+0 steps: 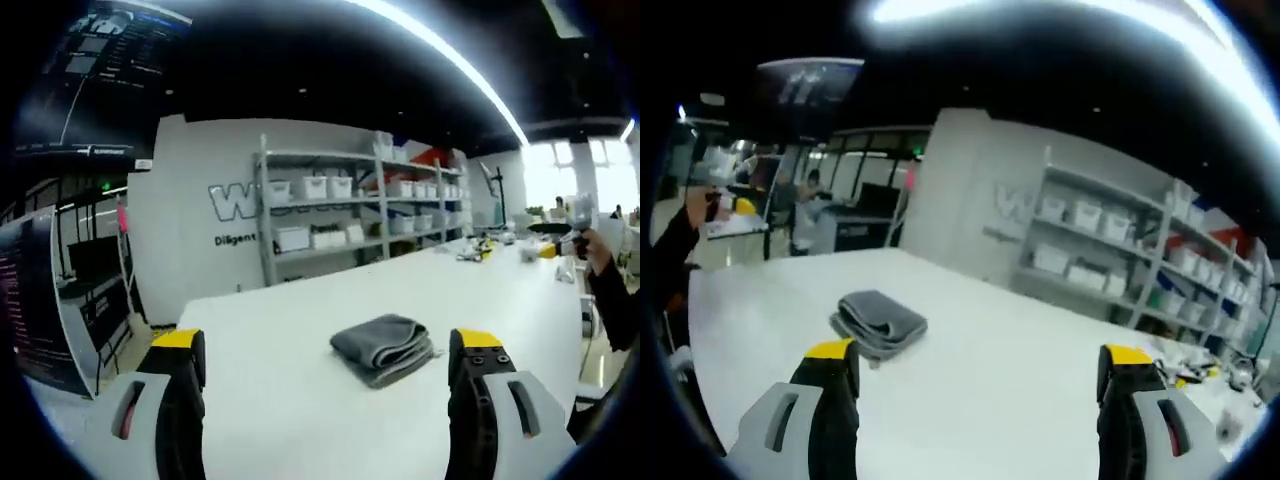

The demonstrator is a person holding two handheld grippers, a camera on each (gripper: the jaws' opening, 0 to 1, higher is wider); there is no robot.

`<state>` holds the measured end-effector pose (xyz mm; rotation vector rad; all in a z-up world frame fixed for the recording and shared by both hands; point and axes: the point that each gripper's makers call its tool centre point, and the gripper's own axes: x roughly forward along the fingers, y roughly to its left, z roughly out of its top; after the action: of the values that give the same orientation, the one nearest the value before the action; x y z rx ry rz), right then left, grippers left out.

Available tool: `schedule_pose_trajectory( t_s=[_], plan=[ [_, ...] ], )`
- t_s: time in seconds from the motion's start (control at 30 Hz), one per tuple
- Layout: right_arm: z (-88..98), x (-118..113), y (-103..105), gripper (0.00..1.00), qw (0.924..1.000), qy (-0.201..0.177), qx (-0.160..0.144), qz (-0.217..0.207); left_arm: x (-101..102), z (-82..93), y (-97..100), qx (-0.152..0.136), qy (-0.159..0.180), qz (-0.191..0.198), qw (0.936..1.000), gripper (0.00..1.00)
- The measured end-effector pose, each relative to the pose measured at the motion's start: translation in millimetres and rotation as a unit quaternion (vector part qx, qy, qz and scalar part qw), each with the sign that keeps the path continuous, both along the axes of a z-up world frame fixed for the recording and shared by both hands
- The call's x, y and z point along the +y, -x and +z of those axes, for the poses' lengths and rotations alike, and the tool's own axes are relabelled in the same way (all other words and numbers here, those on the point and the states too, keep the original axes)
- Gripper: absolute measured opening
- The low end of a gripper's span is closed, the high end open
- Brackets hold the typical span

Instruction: Open the folded towel by lifting each exposed corner and separating the folded layers until the towel lies flat within the target outline without major curled edges

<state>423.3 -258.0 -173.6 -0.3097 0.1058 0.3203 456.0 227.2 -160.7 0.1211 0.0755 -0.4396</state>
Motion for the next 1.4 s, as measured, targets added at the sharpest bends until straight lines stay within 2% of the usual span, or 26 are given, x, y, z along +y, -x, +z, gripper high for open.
schedule_pose_trajectory(
  t_s=[0.03, 0.07, 0.1, 0.13, 0.2, 0.23, 0.3, 0.33, 0.4, 0.5, 0.57, 0.67, 0.73, 0.8, 0.83, 0.87, 0.93, 1.03, 1.17, 1.27, 1.4],
  plan=[
    [2.2, 2, -1, 1.00, 1.0000, -0.001, -0.002, 0.004, -6, 3.7, -4.6, -0.007, -0.004, -0.003, 1.0000, 1.00],
    [11.1, 7, -4, 1.00, 0.9994, -0.020, -0.024, 0.013, -11, 5.7, -9.9, -0.010, -0.004, -0.009, 0.9999, 1.00],
    [14.3, 7, -7, 1.00, 0.9990, -0.030, -0.029, 0.014, -15, 5.9, -13.6, -0.008, -0.002, -0.014, 0.9999, 1.00],
    [11.9, 4, -13, 1.00, 0.9992, -0.034, -0.017, 0.012, -22, 3.4, -19.5, 0.002, -0.007, -0.024, 0.9997, 1.00],
    [8.3, 3, -22, 1.00, 0.9994, -0.031, -0.006, 0.013, -26, 6.3, -29.2, -0.006, -0.021, -0.023, 0.9995, 1.00],
    [8.0, 3, -27, 1.00, 0.9995, -0.028, -0.002, 0.013, -24, 10.5, -34.0, -0.013, -0.024, -0.015, 0.9995, 1.00],
    [11.9, 2, -33, 1.00, 0.9996, -0.025, -0.001, 0.016, -24, 23.2, -41.8, -0.048, -0.016, -0.007, 0.9987, 1.00],
    [17.0, 2, -34, 1.00, 0.9991, -0.036, -0.010, 0.018, -26, 21.6, -44.0, -0.045, -0.007, -0.013, 0.9989, 1.00],
    [23.1, 0, -40, 1.00, 0.9987, -0.043, -0.013, 0.024, -33, 14.5, -50.0, -0.020, 0.025, -0.036, 0.9988, 1.00],
    [29.5, -2, -49, 1.00, 0.9985, -0.047, -0.014, 0.025, -31, 15.5, -59.1, -0.021, 0.019, -0.037, 0.9989, 1.00],
    [36.6, 1, -57, 1.00, 0.9984, -0.044, -0.024, 0.024, -29, 24.2, -60.6, -0.034, 0.013, -0.038, 0.9986, 1.00],
    [42.3, 12, -71, 1.00, 0.9988, -0.033, -0.025, 0.026, -32, 48.1, -59.8, -0.068, 0.050, -0.059, 0.9947, 1.00],
    [38.4, 27, -77, 1.00, 0.9988, -0.012, -0.017, 0.045, -28, 52.1, -61.1, -0.081, 0.050, -0.049, 0.9942, 1.00],
    [32.2, 32, -81, 1.00, 0.9985, 0.000, -0.010, 0.054, -24, 48.3, -64.4, -0.086, 0.028, -0.042, 0.9950, 1.00],
    [29.0, 32, -84, 1.00, 0.9986, 0.006, -0.007, 0.053, -16, 47.7, -71.2, -0.080, 0.025, -0.022, 0.9962, 1.00],
    [26.2, 30, -89, 1.00, 0.9987, 0.017, 0.001, 0.047, -11, 50.5, -74.8, -0.090, 0.028, -0.009, 0.9956, 1.00],
    [23.9, 29, -93, 1.00, 0.9987, 0.024, -0.003, 0.046, -11, 48.8, -79.3, -0.088, 0.024, -0.012, 0.9958, 0.99],
    [25.7, 20, -102, 1.00, 0.9993, 0.006, -0.005, 0.036, -20, 34.8, -88.0, -0.064, 0.013, -0.040, 0.9971, 1.00],
    [26.8, 15, -115, 1.00, 0.9993, -0.015, -0.008, 0.034, -18, 26.8, -110.9, -0.054, 0.020, -0.025, 0.9980, 0.99],
    [20.5, 18, -125, 1.00, 0.9993, -0.011, -0.003, 0.034, -24, 15.0, -121.1, -0.036, 0.015, -0.032, 0.9987, 0.99],
    [8.8, 20, -140, 1.00, 0.9991, -0.009, 0.014, 0.040, -31, 9.6, -128.3, -0.024, 0.025, -0.044, 0.9984, 0.98]
  ],
)
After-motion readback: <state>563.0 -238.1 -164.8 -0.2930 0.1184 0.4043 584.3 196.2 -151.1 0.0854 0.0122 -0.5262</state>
